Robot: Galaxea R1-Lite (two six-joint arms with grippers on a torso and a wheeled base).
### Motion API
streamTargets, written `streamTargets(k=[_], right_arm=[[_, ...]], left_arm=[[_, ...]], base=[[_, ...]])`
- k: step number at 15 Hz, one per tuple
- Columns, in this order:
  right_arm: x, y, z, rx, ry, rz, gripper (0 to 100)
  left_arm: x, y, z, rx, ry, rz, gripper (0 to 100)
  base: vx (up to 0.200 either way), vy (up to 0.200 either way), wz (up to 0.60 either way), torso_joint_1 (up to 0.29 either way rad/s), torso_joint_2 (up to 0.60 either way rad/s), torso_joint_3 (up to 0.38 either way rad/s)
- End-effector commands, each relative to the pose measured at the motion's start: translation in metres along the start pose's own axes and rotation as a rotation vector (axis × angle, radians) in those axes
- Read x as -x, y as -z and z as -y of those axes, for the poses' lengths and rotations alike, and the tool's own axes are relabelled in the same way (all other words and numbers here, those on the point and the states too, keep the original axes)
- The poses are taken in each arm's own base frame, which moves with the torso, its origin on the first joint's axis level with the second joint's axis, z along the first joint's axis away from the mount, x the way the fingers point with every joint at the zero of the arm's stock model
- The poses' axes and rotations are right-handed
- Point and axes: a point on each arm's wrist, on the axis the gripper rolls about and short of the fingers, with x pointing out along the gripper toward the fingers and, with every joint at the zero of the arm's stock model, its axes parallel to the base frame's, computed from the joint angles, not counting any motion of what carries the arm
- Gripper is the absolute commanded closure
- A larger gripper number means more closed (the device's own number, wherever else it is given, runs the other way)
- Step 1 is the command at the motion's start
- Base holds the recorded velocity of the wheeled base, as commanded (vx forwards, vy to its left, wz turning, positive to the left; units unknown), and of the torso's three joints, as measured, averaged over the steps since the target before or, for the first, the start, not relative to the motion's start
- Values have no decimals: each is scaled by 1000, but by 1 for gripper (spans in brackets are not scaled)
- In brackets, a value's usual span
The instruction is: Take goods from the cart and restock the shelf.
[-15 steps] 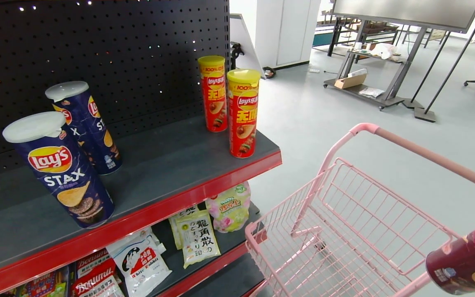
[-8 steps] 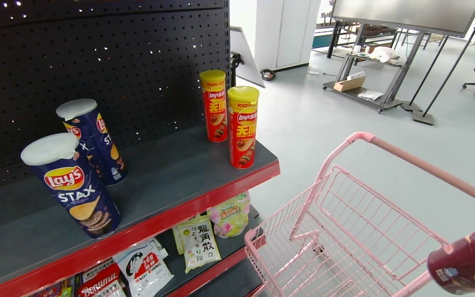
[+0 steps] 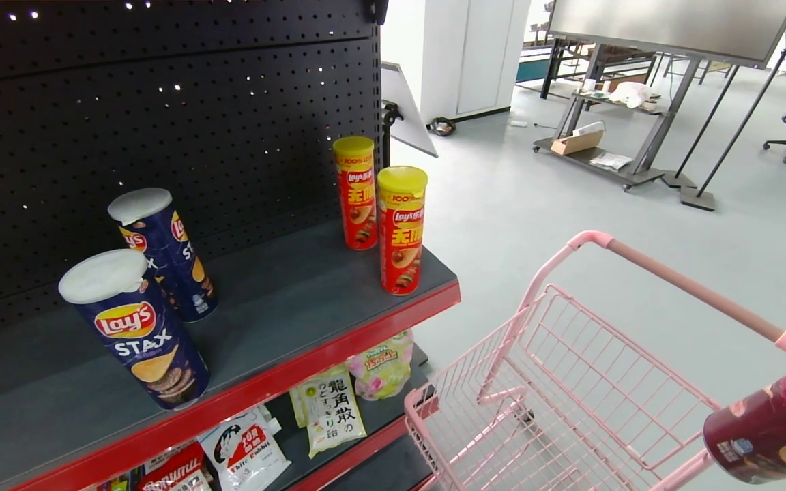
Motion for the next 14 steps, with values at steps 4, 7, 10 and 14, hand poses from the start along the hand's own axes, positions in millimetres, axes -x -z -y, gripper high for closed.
streamTargets(k=[4,7,10,14], right_arm=[[-7,-7,0,3,-1,-19,100],[-8,-7,0,4,-2,-23,100],[-8,-6,-1,5,-4,-26,100],[-6,0,-1,5,-2,-28,100]], left_arm=[[0,0,0,0,0,-1,0],[0,0,0,0,0,-1,0],[0,0,0,0,0,-1,0],[0,0,0,0,0,-1,0]], base=[[0,0,150,54,-126,-63],[0,0,600,2,-7,-2],[0,0,600,12,5,-4],[0,0,600,2,4,-1]])
